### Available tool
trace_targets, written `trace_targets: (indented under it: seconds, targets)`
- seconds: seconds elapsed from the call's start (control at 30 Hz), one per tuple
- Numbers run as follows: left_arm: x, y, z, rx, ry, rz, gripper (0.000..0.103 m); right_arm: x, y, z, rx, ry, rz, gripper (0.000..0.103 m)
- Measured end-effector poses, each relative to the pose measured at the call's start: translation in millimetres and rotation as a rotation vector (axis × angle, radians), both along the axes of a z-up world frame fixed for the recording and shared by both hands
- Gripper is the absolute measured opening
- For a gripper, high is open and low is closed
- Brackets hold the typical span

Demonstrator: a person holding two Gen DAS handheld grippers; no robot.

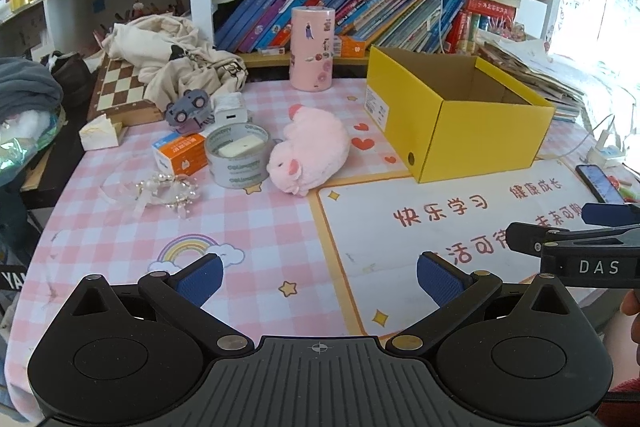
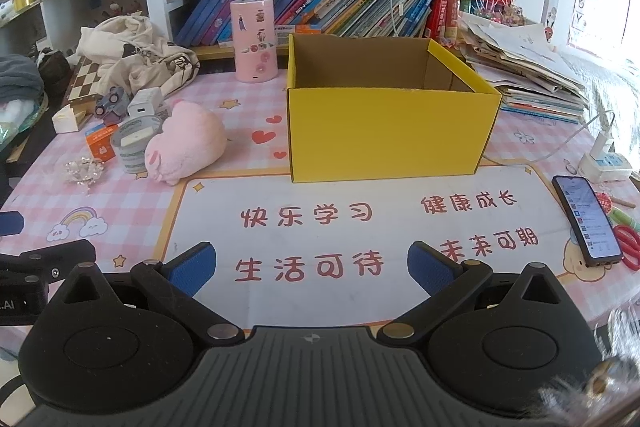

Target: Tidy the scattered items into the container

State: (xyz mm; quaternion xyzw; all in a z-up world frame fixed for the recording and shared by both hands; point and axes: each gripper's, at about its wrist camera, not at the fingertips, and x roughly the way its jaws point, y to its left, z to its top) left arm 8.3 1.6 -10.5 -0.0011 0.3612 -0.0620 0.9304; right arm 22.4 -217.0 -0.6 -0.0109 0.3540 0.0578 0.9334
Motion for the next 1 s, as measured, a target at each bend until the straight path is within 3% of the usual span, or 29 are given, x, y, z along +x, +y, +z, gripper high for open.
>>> trace_targets:
  seconds: [0.7, 1.0]
  targets:
    - [-4.0, -10.2, -0.6, 0.048, 0.007, -0.02, 0.103, -2.4, 2.5, -0.8, 0.005, 0.013, 0.041, 0.103]
    - [-4.4, -10.0, 1.2, 0.021, -0.005, -0.027, 0.103, -2.5, 0.9, -2.1, 0.008, 0.024, 0.048, 0.103]
